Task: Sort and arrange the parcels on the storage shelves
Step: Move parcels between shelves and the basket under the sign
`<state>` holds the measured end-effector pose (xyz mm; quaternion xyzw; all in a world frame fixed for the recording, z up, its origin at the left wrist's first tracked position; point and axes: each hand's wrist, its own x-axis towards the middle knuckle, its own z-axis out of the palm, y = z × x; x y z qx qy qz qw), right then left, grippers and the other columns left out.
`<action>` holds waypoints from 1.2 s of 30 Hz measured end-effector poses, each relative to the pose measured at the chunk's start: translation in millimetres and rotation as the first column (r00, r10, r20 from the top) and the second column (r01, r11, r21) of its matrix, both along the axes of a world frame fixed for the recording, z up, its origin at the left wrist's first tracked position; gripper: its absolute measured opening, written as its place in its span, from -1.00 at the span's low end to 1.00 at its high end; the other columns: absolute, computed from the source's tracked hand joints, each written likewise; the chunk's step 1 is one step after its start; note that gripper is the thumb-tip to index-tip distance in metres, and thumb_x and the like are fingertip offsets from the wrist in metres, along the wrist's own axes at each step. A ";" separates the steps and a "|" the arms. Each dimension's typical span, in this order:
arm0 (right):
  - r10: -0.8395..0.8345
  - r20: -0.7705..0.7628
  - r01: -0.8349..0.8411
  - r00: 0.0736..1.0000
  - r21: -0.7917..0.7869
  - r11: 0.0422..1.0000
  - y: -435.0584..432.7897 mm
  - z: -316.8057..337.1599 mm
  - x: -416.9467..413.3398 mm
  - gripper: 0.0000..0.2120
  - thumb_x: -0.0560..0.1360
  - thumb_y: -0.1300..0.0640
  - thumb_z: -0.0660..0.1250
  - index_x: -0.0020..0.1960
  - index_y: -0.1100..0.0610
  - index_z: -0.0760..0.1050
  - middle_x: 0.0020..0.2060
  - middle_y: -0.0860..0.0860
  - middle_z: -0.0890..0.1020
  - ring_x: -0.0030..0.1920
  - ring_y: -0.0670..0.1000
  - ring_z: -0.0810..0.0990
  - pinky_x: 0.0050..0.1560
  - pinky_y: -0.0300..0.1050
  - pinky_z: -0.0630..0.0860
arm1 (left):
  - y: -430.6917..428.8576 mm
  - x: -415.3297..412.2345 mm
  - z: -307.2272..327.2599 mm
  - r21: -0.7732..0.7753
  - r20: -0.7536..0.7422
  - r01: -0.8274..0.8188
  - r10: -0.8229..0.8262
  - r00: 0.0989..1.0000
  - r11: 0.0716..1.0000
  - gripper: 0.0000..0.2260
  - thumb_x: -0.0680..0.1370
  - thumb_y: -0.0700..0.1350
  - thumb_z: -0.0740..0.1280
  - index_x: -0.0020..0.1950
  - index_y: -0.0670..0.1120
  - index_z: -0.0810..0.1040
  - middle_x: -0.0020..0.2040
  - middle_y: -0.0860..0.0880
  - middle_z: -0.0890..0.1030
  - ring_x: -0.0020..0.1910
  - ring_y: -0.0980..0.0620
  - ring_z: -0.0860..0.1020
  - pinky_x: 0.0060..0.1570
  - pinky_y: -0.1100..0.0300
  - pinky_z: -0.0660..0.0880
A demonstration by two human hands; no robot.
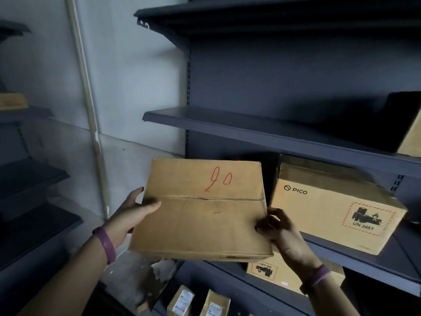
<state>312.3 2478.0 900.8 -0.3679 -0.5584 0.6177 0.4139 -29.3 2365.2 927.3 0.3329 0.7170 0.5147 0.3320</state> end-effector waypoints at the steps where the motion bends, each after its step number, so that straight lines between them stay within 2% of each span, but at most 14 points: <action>1: 0.017 -0.020 -0.017 1.000 0.007 1.000 -4.8 -4.2 0.6 -0.58 0.38 0.57 0.27 0.11 0.18 0.48 -0.04 0.12 0.63 -0.01 0.08 0.58 -0.10 -0.08 0.55 | -4.7 1.2 -4.4 0.012 0.008 0.001 -0.001 1.000 1.000 -0.46 0.43 0.02 0.49 0.34 0.23 0.36 0.06 -0.01 0.62 -0.02 -0.01 0.60 -0.05 0.01 0.54; 5: 0.013 -0.118 -0.008 0.993 0.047 0.999 -18.6 -15.5 -2.7 -0.58 0.33 0.60 0.29 0.07 0.21 0.44 0.12 0.11 0.62 0.11 0.13 0.56 0.00 0.00 0.52 | -23.7 4.3 -18.5 0.086 0.063 -0.015 0.010 0.998 0.996 -0.49 0.41 -0.21 0.49 0.25 0.18 0.42 0.06 0.00 0.64 0.04 -0.05 0.61 0.00 -0.04 0.54; 9: -0.047 -0.088 0.055 0.995 0.089 0.994 -29.3 -5.4 -7.9 -0.45 0.39 -0.05 0.42 0.36 -0.15 0.39 0.28 -0.01 0.55 0.28 0.09 0.52 0.32 0.16 0.43 | -31.2 6.1 -27.3 0.170 0.053 -0.027 0.018 0.998 0.985 -0.51 0.37 -0.37 0.46 0.10 0.10 0.41 0.14 0.05 0.58 0.13 -0.01 0.54 -0.08 0.05 0.48; 11: -0.031 -0.049 0.036 0.998 0.112 0.993 -31.0 -1.3 -8.7 -0.28 0.35 -0.16 0.43 0.44 -0.33 0.22 0.32 -0.06 0.48 0.31 0.04 0.49 0.37 0.17 0.38 | -32.1 5.3 -30.9 0.188 0.019 -0.066 0.064 0.998 0.980 -0.48 0.33 -0.42 0.46 0.07 0.07 0.40 0.16 0.03 0.55 0.16 -0.01 0.51 -0.08 0.10 0.45; 14: -0.023 0.026 0.016 0.999 0.249 0.968 -31.4 0.0 -7.7 -0.24 0.42 0.16 0.49 0.48 -0.25 0.23 0.24 0.04 0.49 0.21 0.03 0.55 0.30 0.07 0.47 | -29.7 4.0 -28.2 0.230 0.022 -0.121 0.119 0.993 0.966 -0.50 0.35 -0.37 0.49 0.13 0.04 0.41 0.20 -0.01 0.54 0.17 -0.04 0.51 0.06 0.02 0.46; 16: -0.050 0.038 0.037 0.998 0.293 0.955 -31.1 -2.2 -5.9 -0.26 0.44 0.36 0.43 0.45 -0.18 0.30 0.18 0.07 0.52 0.17 0.08 0.57 0.23 0.05 0.51 | -22.8 3.0 -18.3 0.221 0.058 -0.170 0.161 0.985 0.960 -0.49 0.43 -0.18 0.49 0.31 0.02 0.38 0.24 -0.06 0.53 0.16 -0.08 0.51 0.17 -0.08 0.46; 20: -0.042 0.035 0.029 0.999 0.300 0.954 -31.0 -10.2 -1.8 -0.28 0.43 0.47 0.40 0.40 -0.11 0.35 0.16 0.02 0.54 0.15 0.11 0.58 0.11 -0.08 0.54 | -13.7 -0.8 0.5 0.056 0.100 -0.250 0.244 0.965 0.967 -0.29 0.43 0.35 0.23 0.37 -0.15 0.40 0.25 -0.19 0.51 0.21 -0.21 0.50 0.29 -0.15 0.40; 23: -0.012 0.042 -0.003 0.999 0.332 0.943 -34.6 -12.7 -1.7 -0.34 0.40 0.56 0.35 0.30 -0.04 0.37 0.20 -0.02 0.52 0.20 0.10 0.56 0.06 -0.21 0.54 | -17.0 2.6 -3.3 0.019 0.078 -0.221 0.219 0.973 0.975 -0.17 0.38 0.50 0.08 0.45 -0.05 0.31 0.33 -0.17 0.45 0.25 -0.19 0.45 0.16 -0.05 0.43; 26: 0.042 -0.005 -0.038 0.999 0.327 0.944 -39.8 -6.1 -1.5 -0.48 0.42 0.44 0.43 0.24 0.04 0.38 0.27 -0.06 0.54 0.27 -0.01 0.55 0.09 -0.25 0.54 | -13.1 -1.0 -1.4 0.066 0.093 -0.292 0.285 0.954 0.954 -0.54 0.53 0.26 0.21 0.33 0.04 0.33 0.18 -0.11 0.46 0.16 -0.18 0.44 -0.04 -0.01 0.48; 28: 0.073 -0.028 -0.061 0.997 0.302 0.951 -46.5 4.8 -1.3 -0.59 0.44 0.07 0.49 0.19 -0.03 0.38 0.18 -0.18 0.59 0.23 -0.12 0.55 0.06 -0.29 0.53 | -11.8 -5.4 -2.4 0.058 0.148 -0.304 0.293 0.945 0.951 -0.54 0.55 0.11 0.28 0.39 -0.03 0.33 0.21 -0.11 0.44 0.20 -0.20 0.43 -0.09 -0.01 0.51; 30: 0.047 -0.010 -0.042 0.999 0.268 0.963 -51.9 13.6 -2.9 -0.65 0.43 -0.32 0.33 0.08 -0.15 0.40 0.07 -0.27 0.59 0.18 -0.19 0.53 0.17 -0.24 0.44 | -17.7 -7.0 -12.9 0.101 0.210 -0.286 0.260 0.942 0.953 -0.48 0.49 0.05 0.38 0.40 -0.05 0.34 0.23 -0.10 0.45 0.23 -0.17 0.43 -0.11 0.02 0.52; 31: 0.011 -0.018 -0.006 1.000 0.245 0.969 -51.9 13.9 -4.0 -0.62 0.42 -0.39 0.27 0.08 -0.17 0.40 0.09 -0.27 0.57 0.18 -0.21 0.51 0.23 -0.19 0.39 | -22.7 -7.3 -20.8 0.138 0.238 -0.275 0.238 0.942 0.951 -0.50 0.45 0.00 0.42 0.36 -0.02 0.38 0.24 -0.09 0.48 0.22 -0.15 0.45 -0.08 0.01 0.53; 34: -0.012 -0.046 0.022 0.999 0.222 0.975 -50.9 13.4 -6.1 -0.43 0.38 -0.24 0.41 0.34 -0.20 0.33 0.24 -0.23 0.54 0.26 -0.21 0.50 0.27 -0.16 0.37 | -38.8 -9.3 -39.5 0.264 0.258 -0.122 0.052 0.965 0.957 -0.63 0.34 -0.05 0.45 0.10 0.25 0.54 0.11 0.06 0.63 0.08 0.02 0.59 -0.06 0.07 0.56; 36: 0.042 -0.047 -0.032 0.998 0.206 0.978 -49.9 11.9 -3.9 -0.33 0.37 -0.08 0.46 0.42 -0.23 0.30 0.25 -0.22 0.57 0.26 -0.19 0.52 0.27 -0.15 0.41 | -47.5 -10.2 -42.1 0.302 0.233 0.020 -0.095 0.968 0.953 -0.64 0.37 -0.10 0.45 0.06 0.29 0.58 0.12 0.07 0.65 0.09 0.05 0.63 0.01 0.13 0.54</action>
